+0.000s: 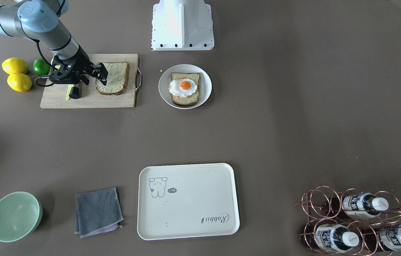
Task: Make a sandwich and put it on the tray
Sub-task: 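Grasp the bread slice on the cutting board with the right gripper, then carry the bread slice with the right gripper over the egg on the plate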
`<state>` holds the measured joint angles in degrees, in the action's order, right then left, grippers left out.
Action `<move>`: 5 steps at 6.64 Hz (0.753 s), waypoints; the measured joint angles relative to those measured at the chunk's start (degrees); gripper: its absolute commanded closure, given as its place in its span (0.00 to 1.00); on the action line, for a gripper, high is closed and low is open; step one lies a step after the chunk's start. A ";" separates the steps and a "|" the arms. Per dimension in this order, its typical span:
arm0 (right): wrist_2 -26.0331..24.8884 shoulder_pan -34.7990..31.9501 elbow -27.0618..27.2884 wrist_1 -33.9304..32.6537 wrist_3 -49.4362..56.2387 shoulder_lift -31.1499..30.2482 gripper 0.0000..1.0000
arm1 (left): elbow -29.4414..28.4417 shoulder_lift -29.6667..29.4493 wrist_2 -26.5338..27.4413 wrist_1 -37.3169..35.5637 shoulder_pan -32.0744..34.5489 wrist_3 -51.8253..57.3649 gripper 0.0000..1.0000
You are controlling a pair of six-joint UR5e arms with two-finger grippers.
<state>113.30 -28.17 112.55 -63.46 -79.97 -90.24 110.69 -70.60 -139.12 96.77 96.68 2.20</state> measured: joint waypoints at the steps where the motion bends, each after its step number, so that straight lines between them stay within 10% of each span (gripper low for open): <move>1: -0.06 0.26 -0.11 0.00 0.00 0.03 0.69 | 0.03 -0.03 0.01 0.00 0.00 0.00 0.02; 3: -0.08 0.60 -0.29 0.01 0.12 0.07 0.97 | 0.11 -0.06 0.01 0.04 0.05 0.00 0.02; 5: 0.04 0.66 -0.37 0.00 0.25 0.40 1.00 | 0.10 -0.30 0.05 0.01 0.08 0.00 0.02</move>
<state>113.35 -27.51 112.18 -63.46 -79.73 -89.84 110.79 -70.90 -139.07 96.78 96.76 2.20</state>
